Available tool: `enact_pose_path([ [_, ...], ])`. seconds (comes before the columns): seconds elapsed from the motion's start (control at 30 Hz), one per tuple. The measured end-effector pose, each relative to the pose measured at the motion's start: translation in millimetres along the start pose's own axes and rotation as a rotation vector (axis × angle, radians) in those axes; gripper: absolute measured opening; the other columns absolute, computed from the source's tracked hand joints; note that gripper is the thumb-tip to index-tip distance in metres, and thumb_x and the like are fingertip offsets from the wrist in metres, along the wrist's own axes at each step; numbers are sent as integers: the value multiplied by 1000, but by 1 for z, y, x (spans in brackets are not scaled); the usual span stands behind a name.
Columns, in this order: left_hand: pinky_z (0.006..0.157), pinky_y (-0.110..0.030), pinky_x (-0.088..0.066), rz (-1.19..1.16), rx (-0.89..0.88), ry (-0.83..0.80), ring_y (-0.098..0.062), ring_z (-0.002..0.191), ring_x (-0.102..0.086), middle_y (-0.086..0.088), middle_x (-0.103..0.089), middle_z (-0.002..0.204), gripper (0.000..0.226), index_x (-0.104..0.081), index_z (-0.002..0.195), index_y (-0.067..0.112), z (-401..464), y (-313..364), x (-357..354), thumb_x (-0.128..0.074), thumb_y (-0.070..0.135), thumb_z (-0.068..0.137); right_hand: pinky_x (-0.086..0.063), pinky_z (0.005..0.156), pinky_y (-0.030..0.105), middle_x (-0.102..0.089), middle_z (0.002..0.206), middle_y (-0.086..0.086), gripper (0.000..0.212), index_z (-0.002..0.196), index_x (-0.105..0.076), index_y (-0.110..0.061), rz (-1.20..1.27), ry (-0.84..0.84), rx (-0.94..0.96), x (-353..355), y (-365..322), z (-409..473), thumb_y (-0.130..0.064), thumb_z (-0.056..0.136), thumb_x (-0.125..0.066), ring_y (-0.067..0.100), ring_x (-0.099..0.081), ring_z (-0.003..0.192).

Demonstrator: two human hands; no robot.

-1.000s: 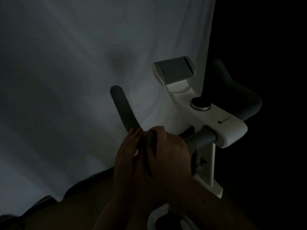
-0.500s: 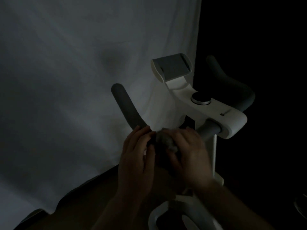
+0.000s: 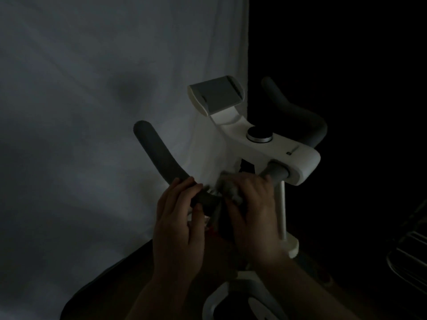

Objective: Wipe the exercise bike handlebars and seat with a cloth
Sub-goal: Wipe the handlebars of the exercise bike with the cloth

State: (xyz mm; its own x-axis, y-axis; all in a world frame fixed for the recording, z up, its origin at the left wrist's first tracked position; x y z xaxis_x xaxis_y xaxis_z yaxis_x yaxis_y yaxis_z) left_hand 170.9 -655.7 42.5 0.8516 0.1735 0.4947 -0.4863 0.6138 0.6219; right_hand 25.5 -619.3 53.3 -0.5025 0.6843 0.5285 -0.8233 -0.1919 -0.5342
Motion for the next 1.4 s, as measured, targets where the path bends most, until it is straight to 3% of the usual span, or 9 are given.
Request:
enact_pose_path([
  [0.2,96,-12,-26,15,53,20,-13,123,-42,5,-57,121,31,-64,108,19,7,7,2,-44,33,88,-29,108,39,-42,140,-1,55,135,-49,-29,41,-316,177,10,2,-7,-60,93,-32,17,-37,130],
  [0.57,95,-16,-28,-3,75,50,-16,123,-41,8,-54,123,38,-64,113,17,6,7,-2,-41,36,89,-46,97,40,-50,134,3,42,134,-51,-31,-98,-225,223,7,-12,-13,-39,94,-44,18,-47,120],
  [0.7,94,-12,-26,25,87,-16,-11,126,-37,7,-55,125,36,-65,110,20,6,10,-2,-44,37,86,-49,96,39,-40,138,-6,42,133,-48,-33,8,-55,-100,30,27,1,-32,92,-45,12,-43,124],
  [0.8,96,-10,-23,75,70,-59,-11,130,-34,6,-56,126,42,-65,108,19,6,15,-6,-40,41,85,-42,101,38,-37,145,3,42,127,-56,-21,-160,27,-14,23,12,-4,-32,86,-55,21,-37,129],
  [0.87,104,-21,-28,50,50,-84,-9,129,-36,8,-56,125,43,-66,106,20,8,20,-11,-37,43,84,-40,101,38,-39,144,6,42,124,-58,-18,-209,-10,77,22,16,-1,-34,85,-59,22,-37,129],
  [1.0,105,-53,-35,31,26,-97,1,121,-43,17,-56,120,31,-64,100,30,11,29,-20,-40,41,85,-39,105,43,-39,143,3,42,127,-57,-19,-149,77,-164,42,51,6,-29,86,-56,21,-33,133],
  [1.13,108,-57,-28,115,-9,-70,-5,116,-50,21,-59,113,26,-64,98,34,13,32,-33,-41,38,86,-40,103,39,-45,138,4,38,126,-56,-20,-174,17,46,42,48,3,-26,88,-56,21,-36,129],
  [1.27,107,-63,-28,31,17,21,-12,121,-47,36,-49,119,28,-53,105,53,9,29,-42,-41,37,85,-43,102,40,-37,144,-7,60,141,-33,-30,-16,60,-151,48,61,3,-25,86,-55,9,-31,133],
  [1.4,109,-55,-32,72,29,121,-14,133,-38,2,-54,132,29,-65,103,18,-3,33,-37,-44,31,87,-40,100,32,-38,138,-8,60,143,-32,-26,26,28,-29,48,57,-4,-31,87,-52,0,-29,128],
])
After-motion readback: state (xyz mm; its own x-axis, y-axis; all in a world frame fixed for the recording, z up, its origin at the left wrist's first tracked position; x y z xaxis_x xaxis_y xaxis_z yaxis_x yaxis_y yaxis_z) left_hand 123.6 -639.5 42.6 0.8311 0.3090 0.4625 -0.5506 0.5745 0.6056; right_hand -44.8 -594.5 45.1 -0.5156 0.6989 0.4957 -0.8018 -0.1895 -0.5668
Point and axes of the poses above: each hand's wrist, its own z-axis towards the middle knuckle, its own x-axis out of the back of the hand, y = z × x, the point moved 7 cm from there along z, towards the middle knuckle
